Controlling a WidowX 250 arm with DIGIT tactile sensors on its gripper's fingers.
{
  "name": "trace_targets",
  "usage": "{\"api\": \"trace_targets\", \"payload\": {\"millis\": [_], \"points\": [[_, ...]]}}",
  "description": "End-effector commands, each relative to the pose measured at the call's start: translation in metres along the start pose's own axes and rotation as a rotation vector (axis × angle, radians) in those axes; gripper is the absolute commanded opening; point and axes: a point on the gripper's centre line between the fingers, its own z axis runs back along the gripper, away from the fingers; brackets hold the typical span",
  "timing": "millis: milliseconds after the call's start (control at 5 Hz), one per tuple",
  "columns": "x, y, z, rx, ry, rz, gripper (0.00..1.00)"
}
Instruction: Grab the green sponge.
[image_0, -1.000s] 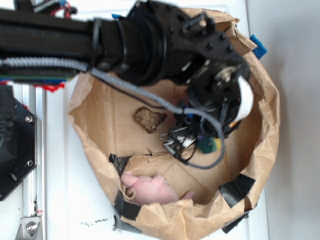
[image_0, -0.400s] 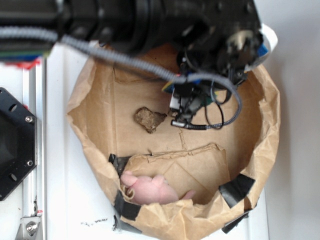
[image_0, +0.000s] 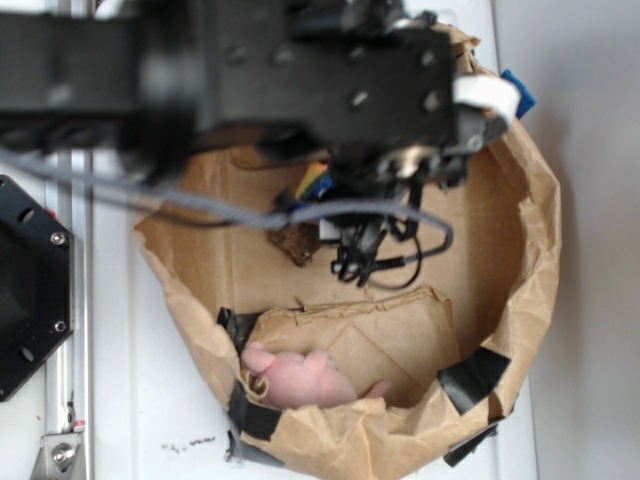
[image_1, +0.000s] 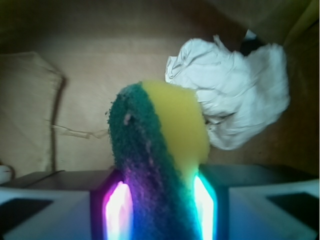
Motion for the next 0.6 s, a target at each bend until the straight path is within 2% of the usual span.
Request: {"api": "trace_targets", "payload": {"millis": [0, 200, 400], "points": [[-0.004, -0.025, 0.049, -0.003, -0.116, 0.027, 0.0], [-0.005, -0.024, 0.056, -0.043, -0.101, 0.015, 0.0], [-0.009, -0.028, 0.06, -0.013, -0.107, 0.019, 0.0]]}}
